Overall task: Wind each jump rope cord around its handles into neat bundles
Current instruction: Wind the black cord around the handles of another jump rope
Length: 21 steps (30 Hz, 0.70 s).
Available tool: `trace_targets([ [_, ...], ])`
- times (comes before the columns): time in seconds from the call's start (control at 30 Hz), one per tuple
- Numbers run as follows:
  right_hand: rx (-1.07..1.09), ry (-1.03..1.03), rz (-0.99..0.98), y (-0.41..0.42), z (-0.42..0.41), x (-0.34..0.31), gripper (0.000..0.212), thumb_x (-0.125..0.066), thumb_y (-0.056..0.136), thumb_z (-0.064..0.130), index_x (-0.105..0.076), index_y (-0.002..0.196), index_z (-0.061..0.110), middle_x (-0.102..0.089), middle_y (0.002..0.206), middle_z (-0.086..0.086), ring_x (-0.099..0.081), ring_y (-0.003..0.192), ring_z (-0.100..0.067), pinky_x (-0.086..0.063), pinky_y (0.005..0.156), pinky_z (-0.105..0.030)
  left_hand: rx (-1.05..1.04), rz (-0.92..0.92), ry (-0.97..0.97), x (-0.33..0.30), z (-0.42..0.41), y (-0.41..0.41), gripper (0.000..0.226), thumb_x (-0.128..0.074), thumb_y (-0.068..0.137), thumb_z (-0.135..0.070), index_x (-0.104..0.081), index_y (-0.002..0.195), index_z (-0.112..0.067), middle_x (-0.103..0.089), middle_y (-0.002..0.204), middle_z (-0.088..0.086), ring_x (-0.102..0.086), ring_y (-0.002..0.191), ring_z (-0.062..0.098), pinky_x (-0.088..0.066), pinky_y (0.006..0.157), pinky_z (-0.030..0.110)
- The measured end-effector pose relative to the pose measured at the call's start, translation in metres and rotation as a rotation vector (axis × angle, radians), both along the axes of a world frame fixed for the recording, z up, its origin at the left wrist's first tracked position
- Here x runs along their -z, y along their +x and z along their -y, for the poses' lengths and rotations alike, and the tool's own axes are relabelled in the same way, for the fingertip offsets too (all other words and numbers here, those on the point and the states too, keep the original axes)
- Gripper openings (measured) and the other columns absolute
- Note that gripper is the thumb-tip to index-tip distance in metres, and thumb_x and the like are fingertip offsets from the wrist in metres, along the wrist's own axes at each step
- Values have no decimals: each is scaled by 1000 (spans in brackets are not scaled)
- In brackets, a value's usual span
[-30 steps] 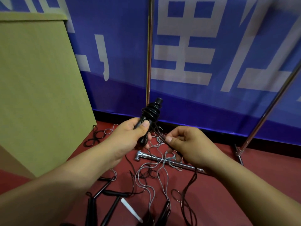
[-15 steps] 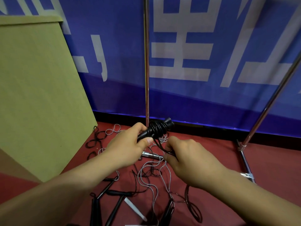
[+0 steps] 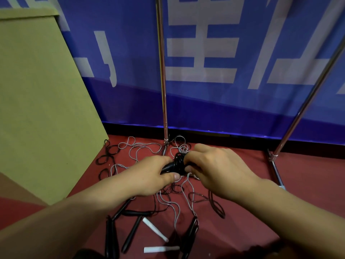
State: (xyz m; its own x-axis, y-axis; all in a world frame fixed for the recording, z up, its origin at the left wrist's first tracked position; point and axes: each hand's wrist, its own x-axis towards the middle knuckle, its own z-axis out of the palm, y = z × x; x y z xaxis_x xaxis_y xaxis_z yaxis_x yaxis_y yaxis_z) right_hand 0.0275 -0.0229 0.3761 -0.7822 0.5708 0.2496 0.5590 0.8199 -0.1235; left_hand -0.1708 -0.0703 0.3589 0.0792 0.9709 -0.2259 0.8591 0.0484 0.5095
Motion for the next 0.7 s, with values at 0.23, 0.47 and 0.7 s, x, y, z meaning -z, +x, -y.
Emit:
trace_targets([
  [0.23, 118, -127, 76, -2, -4, -7, 49, -72, 72, 59, -58, 111, 34, -60, 102, 12, -60, 91, -14, -44, 67, -30, 218, -250, -16, -3, 11, 13, 28, -60, 92, -49, -60, 114, -31, -57, 81, -10, -54, 76, 15, -42, 66, 29],
  [0.47, 111, -599, -70, 2, -18, -11, 28, -90, 65, 25, -71, 84, 24, -67, 71, 14, -61, 67, 4, -48, 61, -12, 325, -194, 11, -3, 13, 19, 26, -62, 93, -46, -61, 112, -28, -60, 82, -12, -50, 69, 3, -39, 63, 21],
  [0.7, 21, -830, -212, 7, -31, -13, 17, -83, 75, 6, -72, 85, 15, -74, 79, 1, -68, 69, -7, -54, 68, -19, 318, -42, -24, -8, 16, 19, 16, -66, 93, -39, -64, 102, -26, -57, 73, -11, -51, 65, 2, -37, 58, 12],
])
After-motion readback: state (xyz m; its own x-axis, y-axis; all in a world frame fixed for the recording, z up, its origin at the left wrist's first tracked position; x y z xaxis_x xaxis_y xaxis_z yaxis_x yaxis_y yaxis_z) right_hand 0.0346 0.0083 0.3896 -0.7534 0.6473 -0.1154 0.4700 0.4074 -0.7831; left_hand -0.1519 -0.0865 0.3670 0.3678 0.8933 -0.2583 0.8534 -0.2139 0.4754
